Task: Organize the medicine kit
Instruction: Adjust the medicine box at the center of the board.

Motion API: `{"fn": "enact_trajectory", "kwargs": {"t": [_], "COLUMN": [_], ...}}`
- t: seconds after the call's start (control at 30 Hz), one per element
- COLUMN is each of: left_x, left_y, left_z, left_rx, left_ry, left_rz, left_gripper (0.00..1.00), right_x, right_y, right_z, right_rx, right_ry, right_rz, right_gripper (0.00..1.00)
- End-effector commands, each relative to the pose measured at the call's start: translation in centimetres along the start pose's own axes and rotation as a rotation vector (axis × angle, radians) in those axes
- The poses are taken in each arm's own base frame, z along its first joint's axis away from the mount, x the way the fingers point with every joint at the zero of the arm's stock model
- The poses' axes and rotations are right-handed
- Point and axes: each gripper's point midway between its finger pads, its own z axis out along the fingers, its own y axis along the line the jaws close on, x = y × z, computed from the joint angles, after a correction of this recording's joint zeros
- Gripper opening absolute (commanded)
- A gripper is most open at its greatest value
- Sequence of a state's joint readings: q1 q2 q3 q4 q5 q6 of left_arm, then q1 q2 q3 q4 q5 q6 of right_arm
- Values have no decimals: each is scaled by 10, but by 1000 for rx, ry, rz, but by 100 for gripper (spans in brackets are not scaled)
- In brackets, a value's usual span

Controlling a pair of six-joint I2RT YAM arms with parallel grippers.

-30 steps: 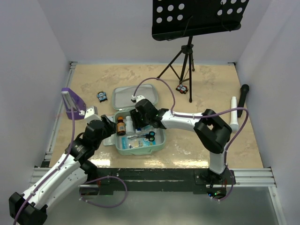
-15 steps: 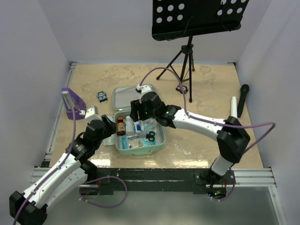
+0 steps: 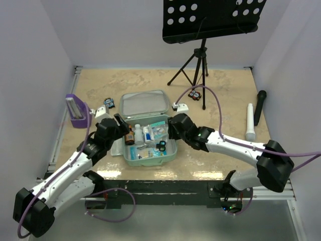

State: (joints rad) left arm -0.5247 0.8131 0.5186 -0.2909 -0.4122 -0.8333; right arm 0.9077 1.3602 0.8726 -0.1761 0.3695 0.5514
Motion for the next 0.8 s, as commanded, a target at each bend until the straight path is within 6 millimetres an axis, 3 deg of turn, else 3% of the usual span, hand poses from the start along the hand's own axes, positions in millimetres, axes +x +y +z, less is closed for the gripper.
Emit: {"fn": "enact_trajectory", "kwargs": {"t": [0.0, 0.33, 0.53, 0.77], "left_x": [-36, -47, -53, -62], "left_y": [-34, -43, -47, -44], "left_z": [7, 50, 59, 71], "left_rx": [96, 151, 163, 164], "left_ry": [-53, 45, 37, 20], "left_rz": [-43, -85, -102, -133], "left_gripper": [72, 71, 70, 70], "right_x": [7, 24, 37, 37], "right_y": [-18, -21, -27, -35], "right_z": [-5, -9, 2, 1], "right_rx": [46, 24, 74, 109], "right_ry": [-16, 26, 77, 78], "right_rz": [60, 61, 48, 62], "right_gripper": [46, 50, 43, 37]}}
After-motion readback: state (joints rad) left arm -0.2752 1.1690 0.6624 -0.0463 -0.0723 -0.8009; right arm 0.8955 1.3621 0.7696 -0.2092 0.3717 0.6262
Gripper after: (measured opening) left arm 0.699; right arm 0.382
